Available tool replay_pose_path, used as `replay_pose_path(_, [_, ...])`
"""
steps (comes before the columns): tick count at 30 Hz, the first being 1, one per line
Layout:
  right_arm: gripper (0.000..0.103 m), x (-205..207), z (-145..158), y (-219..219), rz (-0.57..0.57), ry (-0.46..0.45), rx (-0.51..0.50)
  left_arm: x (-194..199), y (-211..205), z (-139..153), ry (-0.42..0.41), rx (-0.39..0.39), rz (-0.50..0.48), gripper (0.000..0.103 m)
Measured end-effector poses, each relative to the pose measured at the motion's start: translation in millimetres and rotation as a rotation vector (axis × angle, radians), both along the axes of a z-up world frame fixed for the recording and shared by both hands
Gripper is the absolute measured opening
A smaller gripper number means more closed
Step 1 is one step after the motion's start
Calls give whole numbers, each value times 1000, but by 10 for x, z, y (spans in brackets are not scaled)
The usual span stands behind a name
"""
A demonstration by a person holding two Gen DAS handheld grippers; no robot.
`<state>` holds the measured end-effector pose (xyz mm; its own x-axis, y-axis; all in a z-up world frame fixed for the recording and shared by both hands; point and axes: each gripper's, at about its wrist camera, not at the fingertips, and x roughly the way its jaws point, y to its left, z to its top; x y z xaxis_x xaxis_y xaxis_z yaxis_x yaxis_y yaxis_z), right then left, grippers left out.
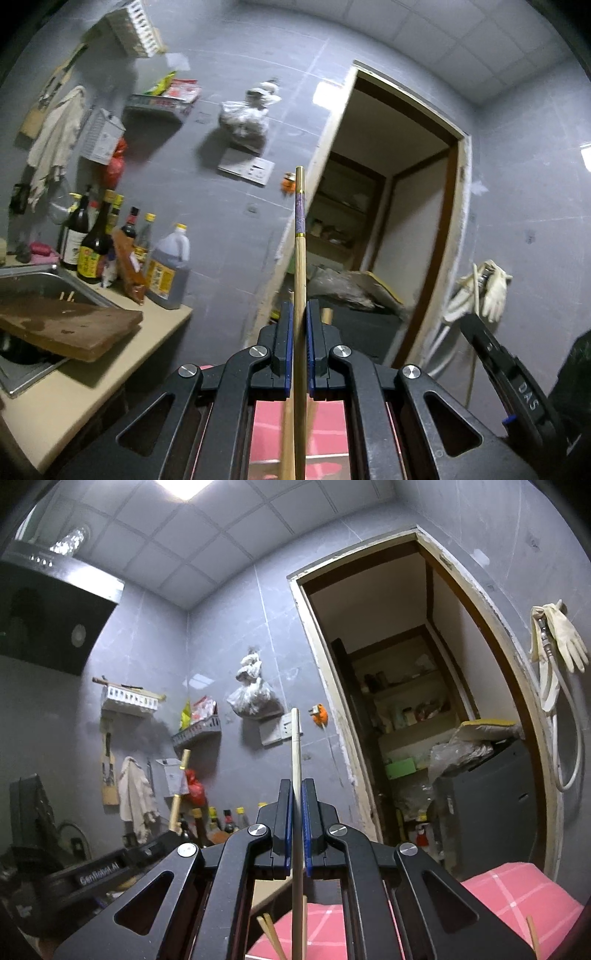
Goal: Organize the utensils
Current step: 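Lower both chopsticks into the white holder and open both grippers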
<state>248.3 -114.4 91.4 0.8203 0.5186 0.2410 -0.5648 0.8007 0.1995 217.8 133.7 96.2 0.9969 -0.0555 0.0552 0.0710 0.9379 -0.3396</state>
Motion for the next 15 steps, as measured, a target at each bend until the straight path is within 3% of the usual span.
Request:
replay_pose_path(7, [3, 54, -210, -3, -58, -11, -8, 8, 1, -209, -34, -11, 78, 4])
replay_pose_path(15, [3, 162, -356, 38, -45, 24, -33, 15, -54, -372, -51, 3, 114, 4])
